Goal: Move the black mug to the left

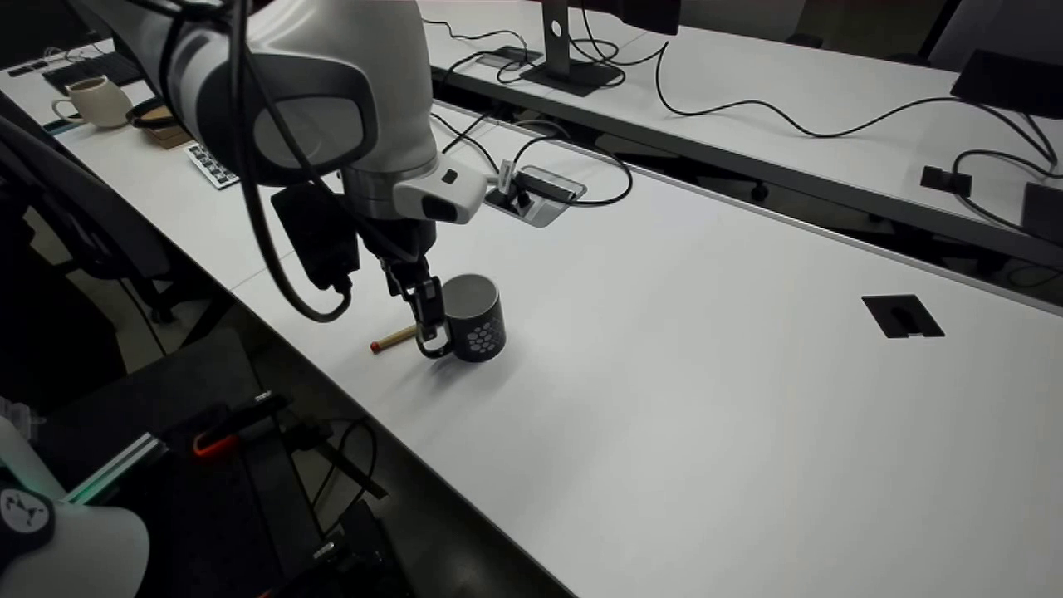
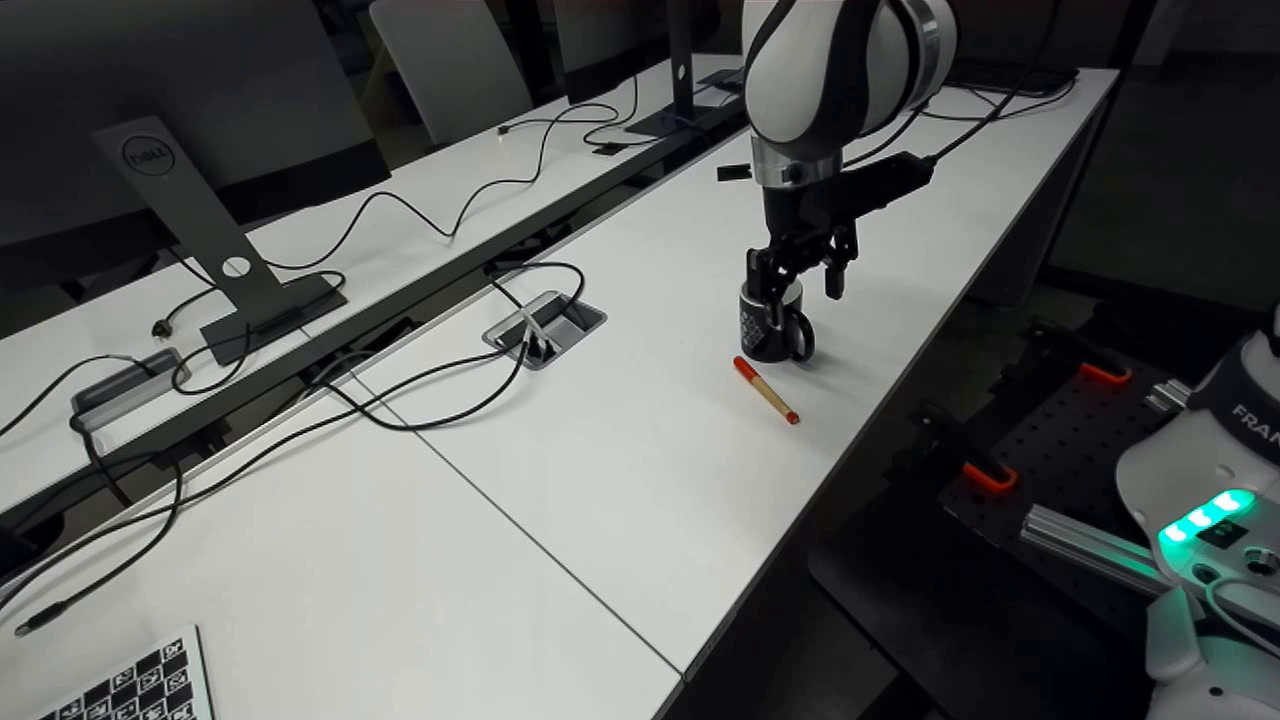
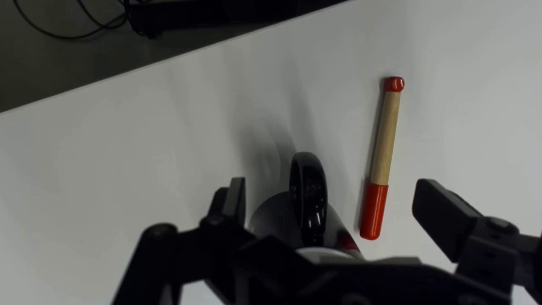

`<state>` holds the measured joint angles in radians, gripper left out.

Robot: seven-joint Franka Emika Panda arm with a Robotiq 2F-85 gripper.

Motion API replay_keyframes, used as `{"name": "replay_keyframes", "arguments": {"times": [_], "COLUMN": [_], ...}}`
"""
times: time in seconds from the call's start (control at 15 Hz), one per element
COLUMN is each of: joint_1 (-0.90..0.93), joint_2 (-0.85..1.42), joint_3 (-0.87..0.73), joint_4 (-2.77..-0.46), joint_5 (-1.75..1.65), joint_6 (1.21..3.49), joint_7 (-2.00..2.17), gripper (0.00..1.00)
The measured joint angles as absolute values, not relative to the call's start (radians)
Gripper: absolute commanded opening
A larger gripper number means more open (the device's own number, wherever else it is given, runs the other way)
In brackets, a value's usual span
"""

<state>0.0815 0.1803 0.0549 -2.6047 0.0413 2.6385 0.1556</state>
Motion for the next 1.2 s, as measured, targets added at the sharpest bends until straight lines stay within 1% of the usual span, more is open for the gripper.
{"name": "replay_keyframes", "arguments": {"times": [1.2], "joint_1": [0.082], "joint_2": [0.22], "joint_3": [0.056], "joint_4": [-2.575], "joint_5": [0.044], "joint_6": [2.647], "joint_7": [0.141], "gripper": [1.0]}}
